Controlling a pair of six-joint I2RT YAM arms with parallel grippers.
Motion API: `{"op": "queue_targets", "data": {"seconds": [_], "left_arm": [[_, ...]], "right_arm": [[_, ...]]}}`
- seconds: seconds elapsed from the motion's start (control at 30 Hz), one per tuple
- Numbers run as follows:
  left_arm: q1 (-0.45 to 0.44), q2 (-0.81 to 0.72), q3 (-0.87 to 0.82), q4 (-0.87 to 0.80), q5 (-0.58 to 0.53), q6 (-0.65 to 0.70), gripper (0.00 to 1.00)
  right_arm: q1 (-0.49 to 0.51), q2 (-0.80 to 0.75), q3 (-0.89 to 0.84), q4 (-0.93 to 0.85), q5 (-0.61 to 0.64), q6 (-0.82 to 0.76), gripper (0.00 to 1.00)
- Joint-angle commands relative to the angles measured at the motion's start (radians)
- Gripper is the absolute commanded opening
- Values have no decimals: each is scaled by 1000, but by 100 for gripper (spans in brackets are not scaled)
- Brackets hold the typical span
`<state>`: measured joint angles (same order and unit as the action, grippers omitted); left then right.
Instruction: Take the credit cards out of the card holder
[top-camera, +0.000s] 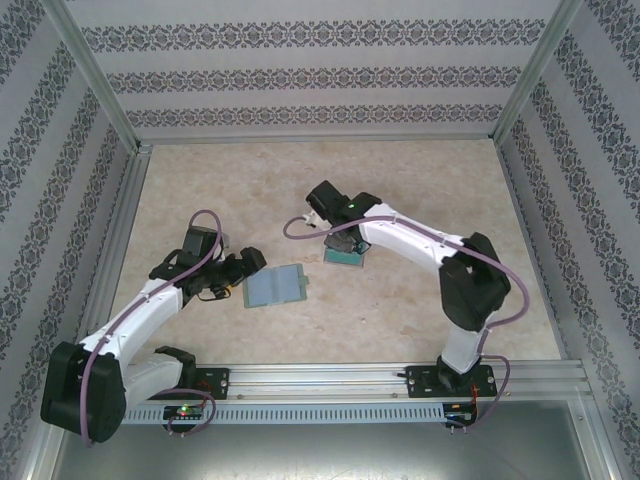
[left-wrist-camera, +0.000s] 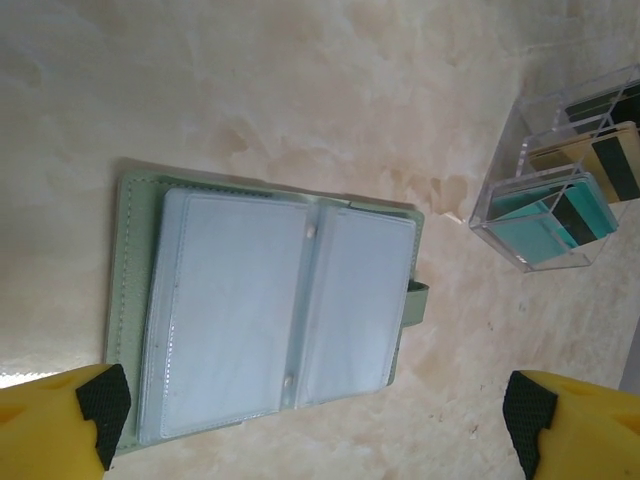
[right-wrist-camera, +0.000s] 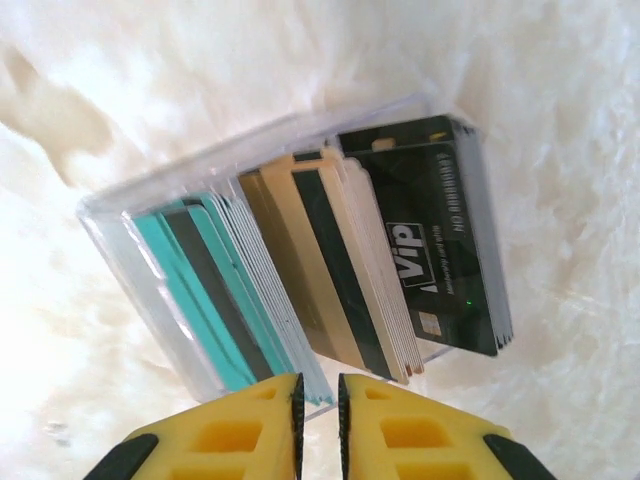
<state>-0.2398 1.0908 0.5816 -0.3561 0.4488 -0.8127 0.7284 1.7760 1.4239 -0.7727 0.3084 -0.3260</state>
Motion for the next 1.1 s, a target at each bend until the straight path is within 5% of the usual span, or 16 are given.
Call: {"op": "queue_targets", "data": {"seconds": [0.0,0.23,0.47,1.07], "left_arm": [[12,27,-18,40,42,-2,94],[11,93,-29,95,101,-21,85],[13,149,-33,107,120,-11,85],[10,251,-56,184,159,-11,85]], "right_arm": [[3,-72,13,9,-179,222,19],[46,-61,-117,185,-481,669,17],[126,29,-212,369,-561,865,17],[155,201,-248,447,-574,968,17]]}}
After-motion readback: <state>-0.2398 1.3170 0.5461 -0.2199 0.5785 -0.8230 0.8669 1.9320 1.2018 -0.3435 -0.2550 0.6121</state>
